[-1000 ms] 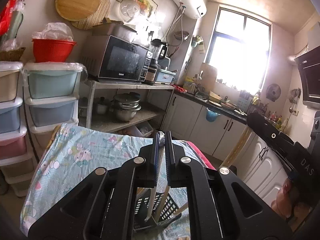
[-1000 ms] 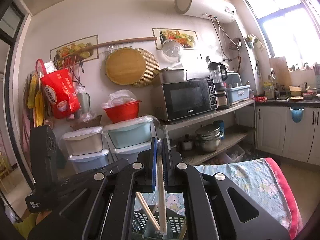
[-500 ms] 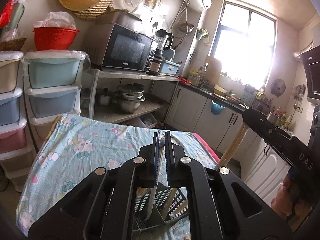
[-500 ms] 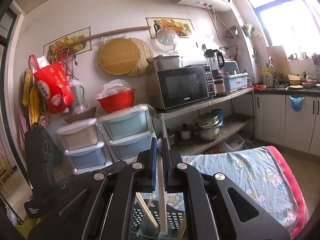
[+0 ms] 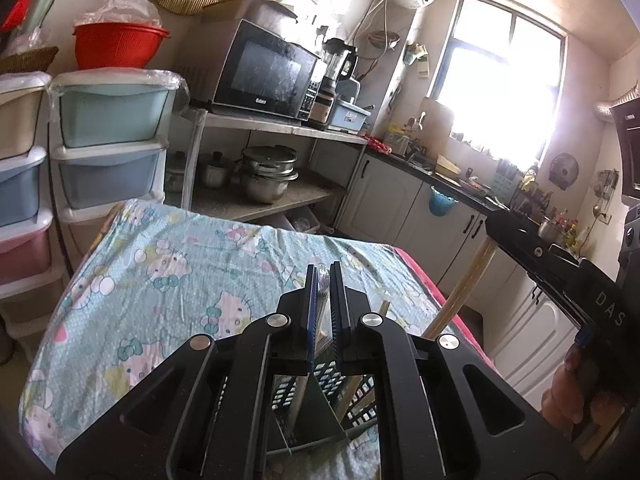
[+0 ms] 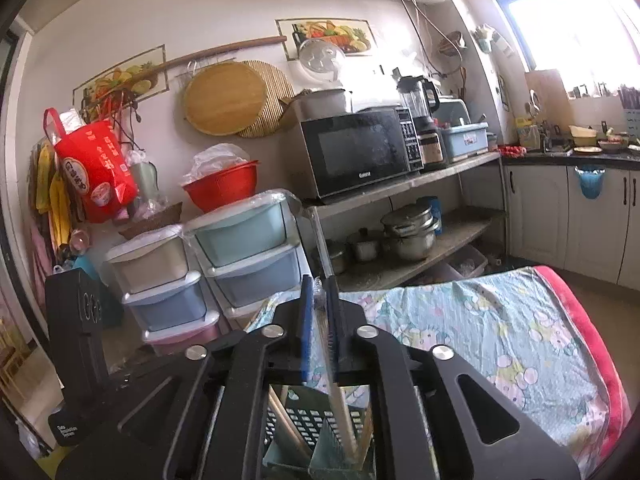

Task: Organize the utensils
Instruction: 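Drop the chopstick into the caddy by opening the right gripper while the left gripper releases its own, then withdraw both open grippers from the caddy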

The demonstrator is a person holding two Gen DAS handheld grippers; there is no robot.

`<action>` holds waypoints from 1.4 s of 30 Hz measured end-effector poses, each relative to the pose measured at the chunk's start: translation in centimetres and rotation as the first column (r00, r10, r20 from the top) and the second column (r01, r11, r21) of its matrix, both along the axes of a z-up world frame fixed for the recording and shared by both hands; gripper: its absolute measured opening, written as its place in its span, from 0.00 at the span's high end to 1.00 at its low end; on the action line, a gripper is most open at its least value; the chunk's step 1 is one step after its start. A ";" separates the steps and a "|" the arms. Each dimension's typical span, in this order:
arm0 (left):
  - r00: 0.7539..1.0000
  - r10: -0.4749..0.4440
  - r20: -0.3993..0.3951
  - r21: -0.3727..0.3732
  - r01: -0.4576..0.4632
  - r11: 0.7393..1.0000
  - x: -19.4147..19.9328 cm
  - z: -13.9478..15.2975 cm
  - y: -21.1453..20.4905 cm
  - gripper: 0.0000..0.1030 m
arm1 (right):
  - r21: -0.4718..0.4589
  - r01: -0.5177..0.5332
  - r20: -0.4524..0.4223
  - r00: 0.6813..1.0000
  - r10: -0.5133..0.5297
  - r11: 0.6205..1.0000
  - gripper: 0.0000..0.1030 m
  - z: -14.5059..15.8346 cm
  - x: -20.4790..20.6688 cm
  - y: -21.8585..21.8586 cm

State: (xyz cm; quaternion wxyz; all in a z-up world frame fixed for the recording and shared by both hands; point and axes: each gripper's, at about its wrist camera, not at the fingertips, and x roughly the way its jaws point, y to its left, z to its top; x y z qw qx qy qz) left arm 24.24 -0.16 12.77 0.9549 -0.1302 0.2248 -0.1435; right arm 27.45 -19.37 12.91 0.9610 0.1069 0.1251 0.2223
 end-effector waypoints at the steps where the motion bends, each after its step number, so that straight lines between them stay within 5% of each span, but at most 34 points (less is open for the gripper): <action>1: 1.000 0.000 -0.003 0.001 0.000 1.000 0.0 -0.1 0.0 0.97 | -0.003 0.007 -0.009 1.000 -0.007 1.000 0.74 -0.2 0.0 0.0; 5: 1.000 -0.002 -0.012 0.011 0.002 1.000 -0.2 -0.6 0.2 0.96 | -0.013 0.018 -0.020 1.000 -0.018 1.000 0.68 -0.9 -0.2 -0.2; 15: 1.000 0.019 -0.018 0.023 -0.019 1.000 -1.6 -1.2 0.7 0.56 | -0.024 0.017 -0.032 0.999 -0.018 1.000 0.62 -2.2 -1.5 -0.9; 30: 1.000 0.020 -0.005 0.018 -0.020 1.000 -3.8 -1.6 1.4 0.14 | -0.044 -0.001 -0.062 0.998 -0.002 0.999 0.49 -3.8 -3.4 -1.6; 42: 1.000 0.031 -0.003 0.008 -0.031 0.999 -5.7 -2.3 2.0 0.11 | -0.068 -0.008 -0.093 0.996 0.002 0.998 0.42 -5.6 -5.0 -1.8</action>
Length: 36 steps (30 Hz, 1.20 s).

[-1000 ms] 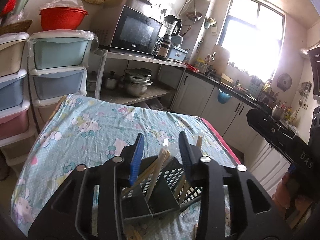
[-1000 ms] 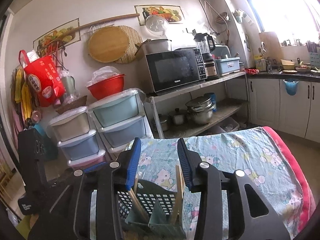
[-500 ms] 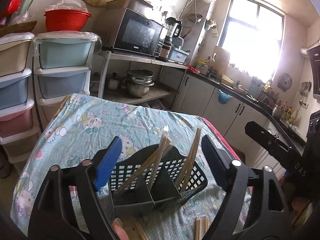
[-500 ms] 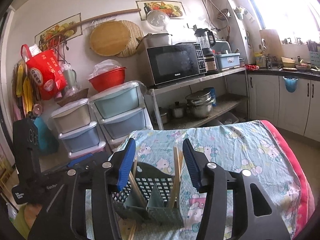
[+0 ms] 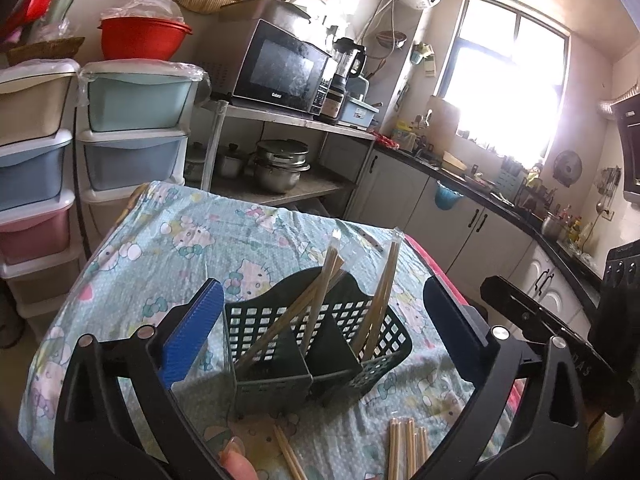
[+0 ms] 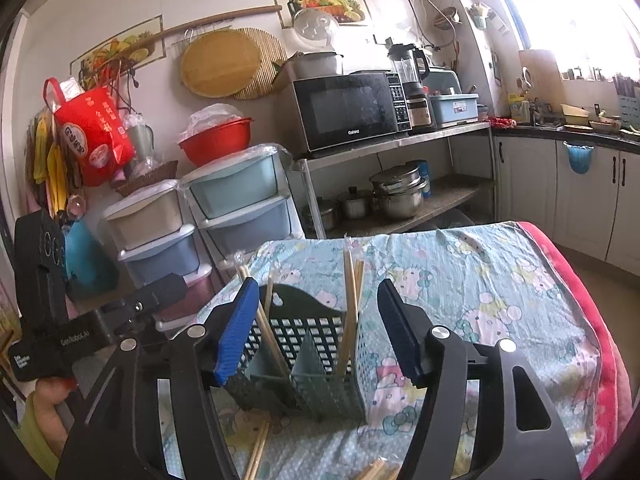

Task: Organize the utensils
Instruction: 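Withdraw both open grippers from the caddy, then move both open grippers down toward the loose chopsticks beside the caddy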

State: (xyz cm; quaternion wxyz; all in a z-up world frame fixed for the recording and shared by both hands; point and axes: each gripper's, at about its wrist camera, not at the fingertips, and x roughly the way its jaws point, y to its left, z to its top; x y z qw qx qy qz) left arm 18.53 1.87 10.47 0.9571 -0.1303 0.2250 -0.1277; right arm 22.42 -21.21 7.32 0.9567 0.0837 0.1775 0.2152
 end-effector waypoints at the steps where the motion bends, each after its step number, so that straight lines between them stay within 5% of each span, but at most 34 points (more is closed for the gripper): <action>1: 1.000 0.001 0.000 -0.001 -0.001 1.000 -0.1 -0.1 0.1 0.11 | -0.006 0.001 -0.001 1.000 -0.001 1.000 0.42 -0.1 -0.1 0.0; 36: 0.995 0.001 -0.096 -0.033 -0.004 0.999 -3.1 -4.7 1.4 0.11 | -0.070 -0.047 -0.112 0.993 0.039 0.996 0.47 -5.0 -3.5 -0.4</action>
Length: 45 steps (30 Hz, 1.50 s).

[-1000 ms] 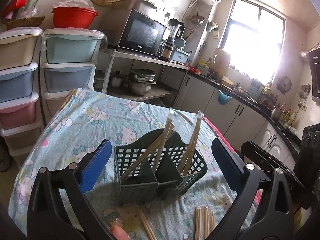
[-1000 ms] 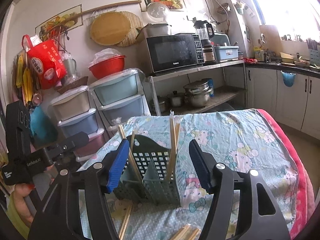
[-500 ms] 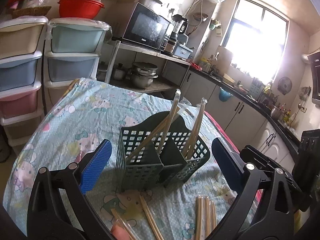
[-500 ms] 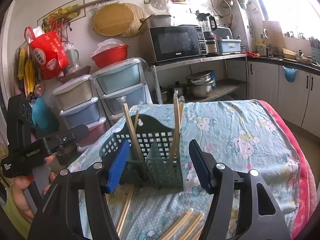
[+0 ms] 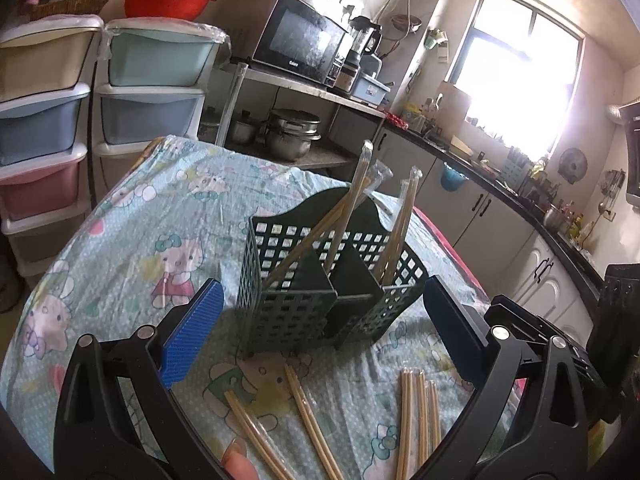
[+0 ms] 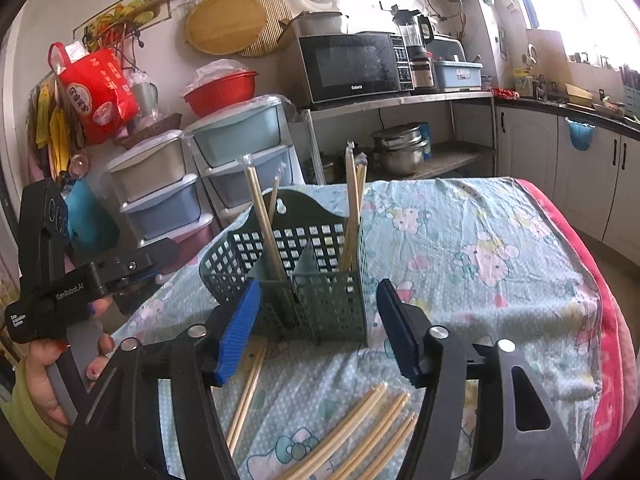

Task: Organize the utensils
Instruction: 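Move both open grippers down toward the loose chopsticks beside the caddy, then close the right gripper on a loose chopstick while the left gripper grasps another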

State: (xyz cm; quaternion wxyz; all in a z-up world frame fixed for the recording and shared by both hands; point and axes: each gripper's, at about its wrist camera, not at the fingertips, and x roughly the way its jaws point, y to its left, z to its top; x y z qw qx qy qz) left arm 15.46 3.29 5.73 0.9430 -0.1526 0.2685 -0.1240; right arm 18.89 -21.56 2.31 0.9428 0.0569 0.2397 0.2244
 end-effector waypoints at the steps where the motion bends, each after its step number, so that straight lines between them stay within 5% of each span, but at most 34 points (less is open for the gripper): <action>1: 1.000 -0.002 -0.005 -0.001 0.002 1.000 0.0 -0.2 0.0 0.11 | -0.003 0.000 -0.007 1.000 0.000 1.000 0.48 -0.2 -0.1 -0.1; 14: 0.997 -0.043 -0.069 0.015 0.044 0.999 -0.3 -2.4 -1.2 0.11 | -0.003 0.002 -0.098 0.995 -0.003 1.000 0.64 -2.7 -0.2 -1.0; 27: 0.979 -0.070 -0.190 0.028 0.077 0.997 0.3 -5.5 -2.1 0.35 | -0.001 0.016 -0.231 0.973 -0.016 1.000 0.76 -6.1 1.2 -2.1; 45: 0.933 -0.103 -0.344 0.035 0.122 0.992 2.7 -10.1 -3.1 0.51 | -0.039 0.006 -0.351 0.936 -0.020 0.999 0.76 -9.9 3.4 -1.1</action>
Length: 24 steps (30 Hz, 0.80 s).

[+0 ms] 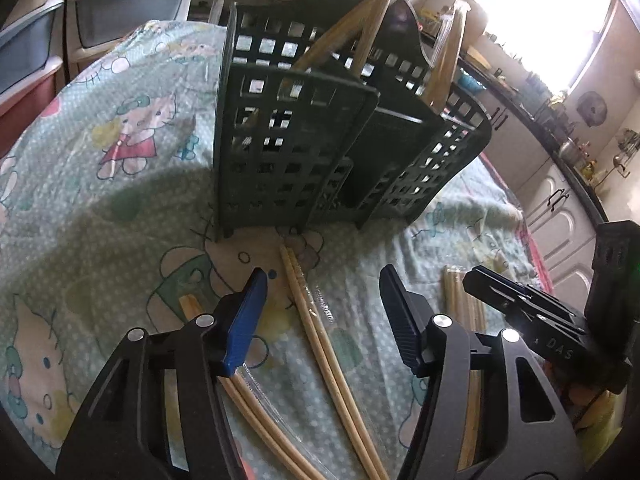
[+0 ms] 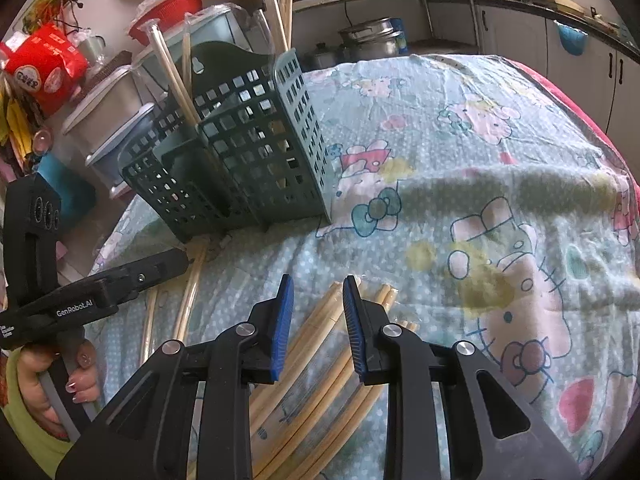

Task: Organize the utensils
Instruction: 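Close the right gripper on a loose chopstick while the left gripper grasps another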

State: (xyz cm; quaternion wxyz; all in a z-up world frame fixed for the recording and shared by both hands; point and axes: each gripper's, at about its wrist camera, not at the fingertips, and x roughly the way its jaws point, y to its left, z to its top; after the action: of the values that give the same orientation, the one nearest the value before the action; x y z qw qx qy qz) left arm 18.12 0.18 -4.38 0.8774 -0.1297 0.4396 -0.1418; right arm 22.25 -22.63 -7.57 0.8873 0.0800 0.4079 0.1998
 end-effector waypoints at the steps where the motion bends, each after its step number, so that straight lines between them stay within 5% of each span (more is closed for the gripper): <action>1: 1.000 0.000 -0.005 0.003 0.000 1.000 0.1 -0.1 -0.1 0.51 | -0.005 0.002 -0.005 1.000 -0.002 1.000 0.76 -0.1 0.1 0.1; 13: 0.999 0.037 -0.031 0.066 -0.035 0.997 1.9 -1.5 -0.9 0.56 | -0.058 0.007 -0.024 1.000 -0.009 0.998 0.76 -1.2 1.5 1.0; 16: 0.998 0.049 -0.028 0.076 -0.047 0.996 2.2 -1.7 -1.2 0.59 | -0.079 0.007 -0.008 1.000 -0.008 0.997 0.90 -1.2 1.5 1.3; 24: 0.997 0.079 -0.019 0.093 -0.077 0.993 2.8 -2.2 -2.0 0.68 | -0.031 -0.008 0.024 1.000 0.009 0.999 0.99 -0.5 0.5 1.0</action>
State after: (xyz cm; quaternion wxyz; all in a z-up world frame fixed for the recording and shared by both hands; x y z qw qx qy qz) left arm 20.96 -1.87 -6.53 0.8823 -0.1078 0.4502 -0.0853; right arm 22.80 -21.67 -8.11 0.8924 0.0621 0.4007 0.1983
